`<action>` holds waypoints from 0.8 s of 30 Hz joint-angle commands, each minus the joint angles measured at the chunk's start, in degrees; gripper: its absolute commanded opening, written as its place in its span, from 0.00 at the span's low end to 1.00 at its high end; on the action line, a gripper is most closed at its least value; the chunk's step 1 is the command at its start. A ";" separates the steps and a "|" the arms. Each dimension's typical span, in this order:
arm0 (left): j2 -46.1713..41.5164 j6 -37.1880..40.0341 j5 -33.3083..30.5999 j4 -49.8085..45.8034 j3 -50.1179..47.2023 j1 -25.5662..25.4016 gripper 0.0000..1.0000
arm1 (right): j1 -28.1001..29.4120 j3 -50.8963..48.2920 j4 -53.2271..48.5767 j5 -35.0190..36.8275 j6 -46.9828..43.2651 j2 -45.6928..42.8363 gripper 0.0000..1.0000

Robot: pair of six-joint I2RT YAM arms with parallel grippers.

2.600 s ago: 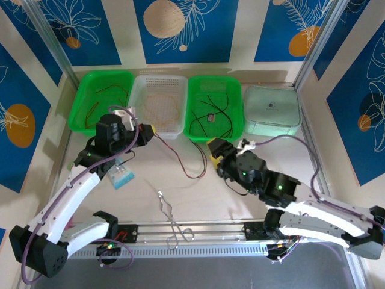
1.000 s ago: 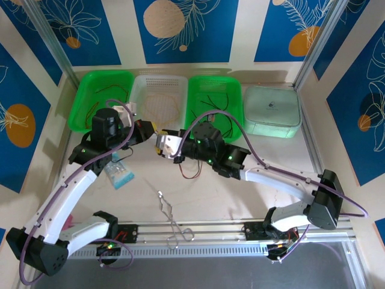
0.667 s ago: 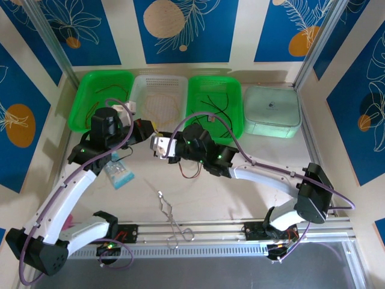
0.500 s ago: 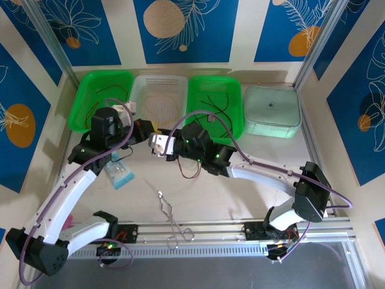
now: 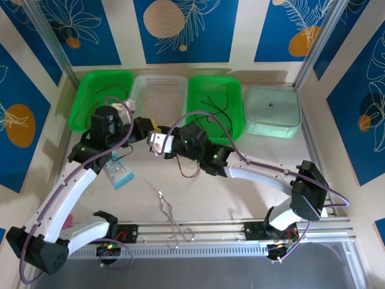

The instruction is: Untangle the cables

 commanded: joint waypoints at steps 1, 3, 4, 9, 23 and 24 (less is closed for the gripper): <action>-0.04 -0.40 2.32 -1.31 1.55 -0.57 0.00 | -0.77 0.39 5.03 3.17 -0.55 0.49 0.32; 0.02 -0.27 2.33 -1.30 1.64 -0.57 0.00 | -0.98 -0.11 5.34 3.38 -0.86 0.36 0.32; 0.04 -0.23 2.22 -1.36 1.62 -0.57 0.00 | -1.00 -0.54 5.63 3.36 -1.04 0.11 0.32; 0.34 -0.14 2.08 -1.47 1.87 -0.61 0.00 | -1.17 -2.74 6.67 2.89 -1.77 -1.08 0.32; 0.30 -0.10 2.11 -1.64 1.99 -0.57 0.00 | -1.20 -6.09 10.64 1.55 -2.21 -3.49 0.30; 0.39 -0.09 2.06 -1.56 1.94 -0.57 0.00 | -1.08 -6.49 11.06 1.32 -2.52 -3.80 0.30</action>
